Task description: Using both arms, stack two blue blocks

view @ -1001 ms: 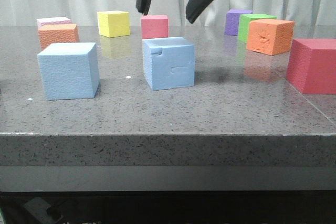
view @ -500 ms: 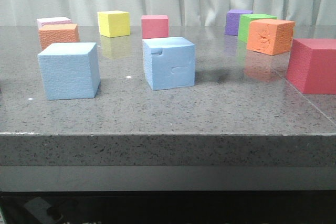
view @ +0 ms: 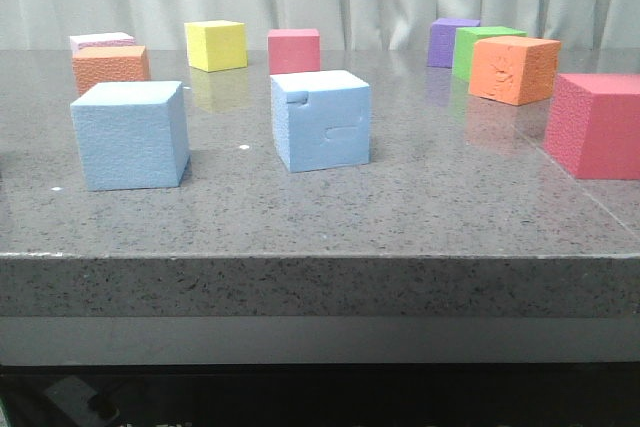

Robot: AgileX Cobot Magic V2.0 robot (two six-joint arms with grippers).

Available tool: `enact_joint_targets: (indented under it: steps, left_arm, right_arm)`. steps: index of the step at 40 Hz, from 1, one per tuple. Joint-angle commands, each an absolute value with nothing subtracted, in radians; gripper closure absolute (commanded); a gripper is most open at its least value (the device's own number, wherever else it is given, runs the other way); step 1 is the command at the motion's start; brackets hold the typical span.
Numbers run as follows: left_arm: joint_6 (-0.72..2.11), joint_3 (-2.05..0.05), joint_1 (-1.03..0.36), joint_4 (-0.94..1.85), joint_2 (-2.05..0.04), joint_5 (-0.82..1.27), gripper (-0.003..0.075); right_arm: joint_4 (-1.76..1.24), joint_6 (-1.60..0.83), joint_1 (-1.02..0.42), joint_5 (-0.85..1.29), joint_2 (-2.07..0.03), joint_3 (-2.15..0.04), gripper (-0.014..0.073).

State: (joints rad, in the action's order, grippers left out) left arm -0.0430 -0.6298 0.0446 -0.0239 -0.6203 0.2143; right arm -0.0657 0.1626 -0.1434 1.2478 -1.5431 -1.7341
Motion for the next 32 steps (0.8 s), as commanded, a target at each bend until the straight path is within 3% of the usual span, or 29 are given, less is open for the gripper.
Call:
enact_joint_targets:
  steps: [1,22,32]
  left_arm:
    - [-0.049,-0.666,0.044,-0.023,-0.626,0.129,0.0029]
    - [-0.049,-0.666,0.044,-0.023,-0.626,0.129,0.0029]
    - [-0.049,-0.666,0.044,-0.023,-0.626,0.129,0.0029]
  right_arm:
    - [-0.042,0.151,-0.101,1.196,-1.423,-1.666,0.0660]
    - [0.044,0.149,-0.091,0.588,-0.822,-0.809,0.0663]
    - [0.071,0.149,-0.091,0.408,-0.505,-0.542,0.0663]
